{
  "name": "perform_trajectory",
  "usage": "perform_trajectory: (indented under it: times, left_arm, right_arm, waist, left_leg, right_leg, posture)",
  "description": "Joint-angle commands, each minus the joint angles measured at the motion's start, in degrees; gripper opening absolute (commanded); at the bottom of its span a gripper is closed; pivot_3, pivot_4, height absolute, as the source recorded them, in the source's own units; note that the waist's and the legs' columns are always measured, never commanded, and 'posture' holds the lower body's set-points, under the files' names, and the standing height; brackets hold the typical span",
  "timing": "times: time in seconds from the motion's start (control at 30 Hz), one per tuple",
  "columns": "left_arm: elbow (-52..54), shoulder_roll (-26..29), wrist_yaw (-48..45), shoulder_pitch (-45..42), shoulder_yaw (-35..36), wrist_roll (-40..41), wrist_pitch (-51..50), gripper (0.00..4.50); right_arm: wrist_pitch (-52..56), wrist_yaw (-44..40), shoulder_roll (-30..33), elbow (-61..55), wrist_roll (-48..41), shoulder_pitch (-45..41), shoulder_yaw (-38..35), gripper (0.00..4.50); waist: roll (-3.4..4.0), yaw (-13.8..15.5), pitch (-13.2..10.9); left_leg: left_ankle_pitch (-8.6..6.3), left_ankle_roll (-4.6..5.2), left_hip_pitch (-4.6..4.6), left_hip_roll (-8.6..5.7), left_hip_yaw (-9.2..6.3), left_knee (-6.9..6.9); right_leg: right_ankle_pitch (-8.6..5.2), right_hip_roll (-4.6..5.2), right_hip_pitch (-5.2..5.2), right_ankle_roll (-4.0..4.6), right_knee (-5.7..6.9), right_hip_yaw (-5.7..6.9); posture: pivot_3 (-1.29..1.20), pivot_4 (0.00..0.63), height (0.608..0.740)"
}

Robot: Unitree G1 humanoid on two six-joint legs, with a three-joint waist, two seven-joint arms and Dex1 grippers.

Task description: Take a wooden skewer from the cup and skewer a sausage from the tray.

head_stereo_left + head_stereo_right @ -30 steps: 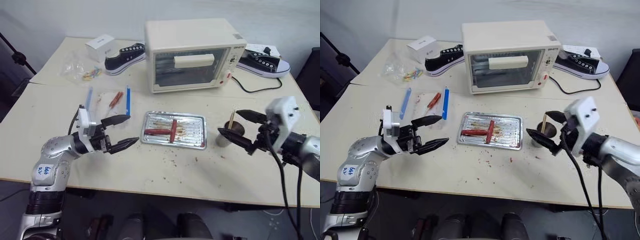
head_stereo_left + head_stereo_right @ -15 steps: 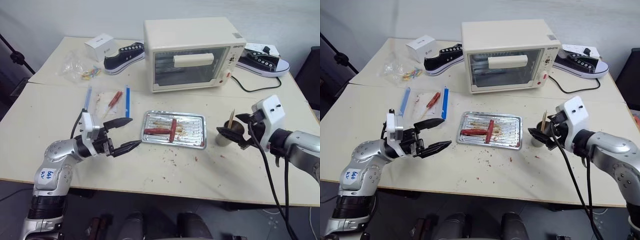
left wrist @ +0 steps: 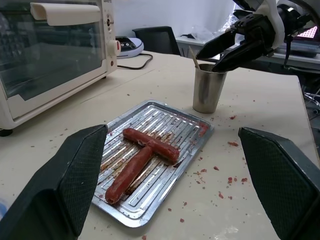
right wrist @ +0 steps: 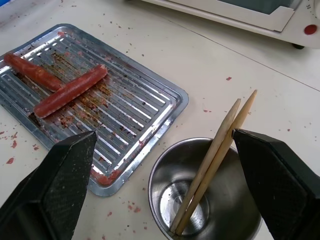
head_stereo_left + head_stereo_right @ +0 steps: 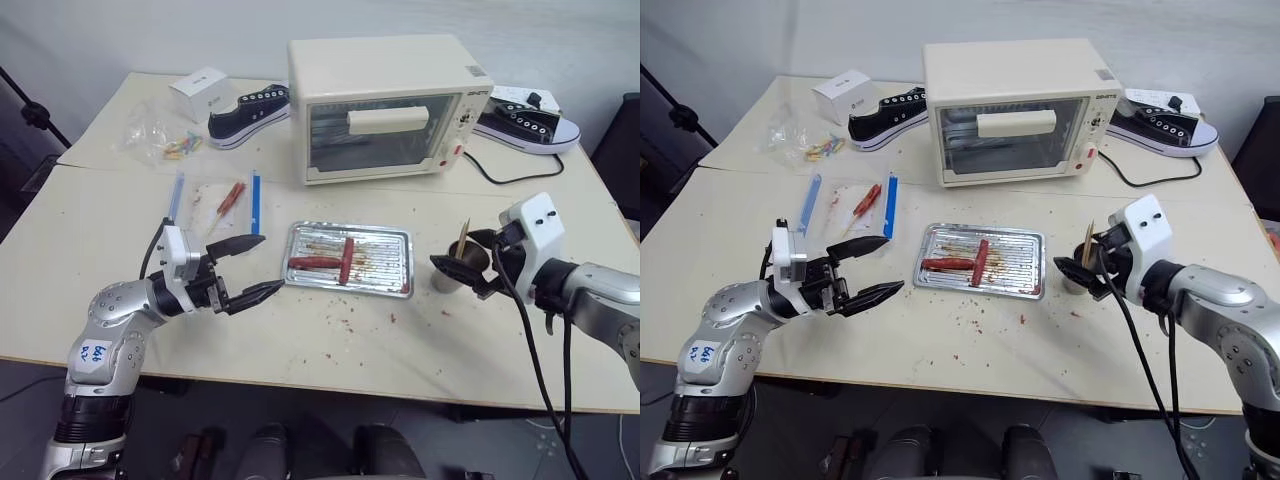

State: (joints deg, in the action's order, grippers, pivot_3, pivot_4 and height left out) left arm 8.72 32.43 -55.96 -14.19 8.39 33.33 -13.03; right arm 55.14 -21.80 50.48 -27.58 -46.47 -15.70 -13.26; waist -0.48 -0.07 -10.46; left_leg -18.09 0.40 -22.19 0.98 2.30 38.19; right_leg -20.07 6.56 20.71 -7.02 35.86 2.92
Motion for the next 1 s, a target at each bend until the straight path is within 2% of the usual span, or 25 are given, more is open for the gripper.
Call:
perform_trajectory:
  times: [0.03,0.83,0.9,1.0]
  left_arm:
    - [2.5,0.2,0.4,0.3,0.5,-0.1,0.5,4.44]
    - [1.8,-0.1,0.8,0.2,0.0,-0.9,1.1,4.44]
    - [1.7,-0.1,0.9,0.2,0.0,-1.1,1.2,4.5]
    - [1.8,-0.2,0.9,0.3,0.0,-1.2,1.2,4.5]
  right_arm:
    - [-0.1,-0.6,-1.0,-0.6,0.9,-1.3,0.4,4.5]
    - [-2.4,-7.2,-1.0,1.8,6.5,-1.3,1.2,4.5]
    - [-3.1,-7.8,-1.5,2.2,6.9,-1.3,0.9,4.1]
    - [-3.3,-8.3,-2.2,2.7,7.1,-1.7,0.6,3.23]
  waist:
    - [0.0,0.0,0.0]
    - [0.0,0.0,0.0]
    - [0.0,0.0,0.0]
    - [0.0,0.0,0.0]
  left_leg:
    - [0.0,0.0,0.0,0.0,0.0,0.0]
    - [0.0,0.0,0.0,-0.03,-0.01,0.0]
    - [0.0,0.0,0.0,-0.03,-0.01,-0.01]
    - [0.0,0.0,0.0,-0.03,-0.01,-0.01]
  right_leg:
    - [0.0,0.0,0.0,0.0,0.0,0.0]
    - [0.0,0.0,0.0,0.0,0.0,0.02]
    - [0.0,-0.01,0.0,0.0,0.0,0.03]
    - [0.0,-0.01,0.0,0.0,0.0,0.04]
  posture:
    - [0.0,0.15,0.74]
    - [0.0,0.15,0.74]
    - [0.0,0.15,0.74]
    - [0.0,0.15,0.74]
